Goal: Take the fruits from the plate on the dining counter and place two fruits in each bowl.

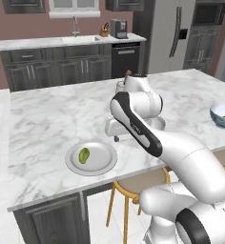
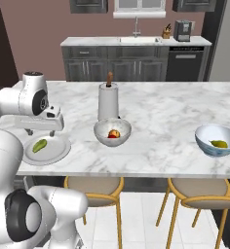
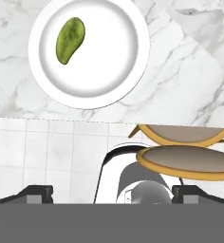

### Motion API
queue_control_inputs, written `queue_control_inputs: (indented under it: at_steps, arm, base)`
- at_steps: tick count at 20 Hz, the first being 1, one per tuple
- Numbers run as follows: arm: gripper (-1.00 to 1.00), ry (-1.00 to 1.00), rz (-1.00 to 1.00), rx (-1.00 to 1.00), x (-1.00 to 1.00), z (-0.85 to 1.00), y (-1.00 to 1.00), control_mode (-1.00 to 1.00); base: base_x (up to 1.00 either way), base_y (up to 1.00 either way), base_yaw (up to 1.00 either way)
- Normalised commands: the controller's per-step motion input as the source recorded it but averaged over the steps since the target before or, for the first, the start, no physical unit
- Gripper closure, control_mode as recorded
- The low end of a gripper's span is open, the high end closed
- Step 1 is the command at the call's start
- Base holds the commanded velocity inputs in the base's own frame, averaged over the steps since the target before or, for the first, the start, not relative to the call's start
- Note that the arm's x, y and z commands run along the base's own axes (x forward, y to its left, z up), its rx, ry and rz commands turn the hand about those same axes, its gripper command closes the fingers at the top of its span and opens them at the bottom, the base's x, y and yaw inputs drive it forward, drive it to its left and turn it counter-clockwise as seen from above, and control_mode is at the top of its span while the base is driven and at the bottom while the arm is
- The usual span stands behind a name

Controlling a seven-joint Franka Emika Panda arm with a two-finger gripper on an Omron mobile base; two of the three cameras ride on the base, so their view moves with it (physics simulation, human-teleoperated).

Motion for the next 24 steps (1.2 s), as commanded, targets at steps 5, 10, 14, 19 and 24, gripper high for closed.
queue_control_inputs:
  at_steps: [5,10,14,19,24]
  arm:
    - [-1.00,0.00,0.00,0.00,0.00,0.00,0.00,1.00]
    - [-1.00,0.00,0.00,0.00,0.00,0.00,0.00,-1.00]
    - [-1.00,0.05,0.00,0.00,0.61,-0.02,0.26,-1.00]
    - [-1.00,0.18,0.00,0.00,1.00,-0.11,0.51,-1.00]
    - [-1.00,0.13,0.00,0.00,0.97,-0.31,0.48,-1.00]
  base:
    - [0.00,0.00,0.00]
    - [0.00,0.00,0.00]
    - [0.00,0.00,0.00]
    - [0.00,0.00,0.00]
    - [0.00,0.00,0.00]
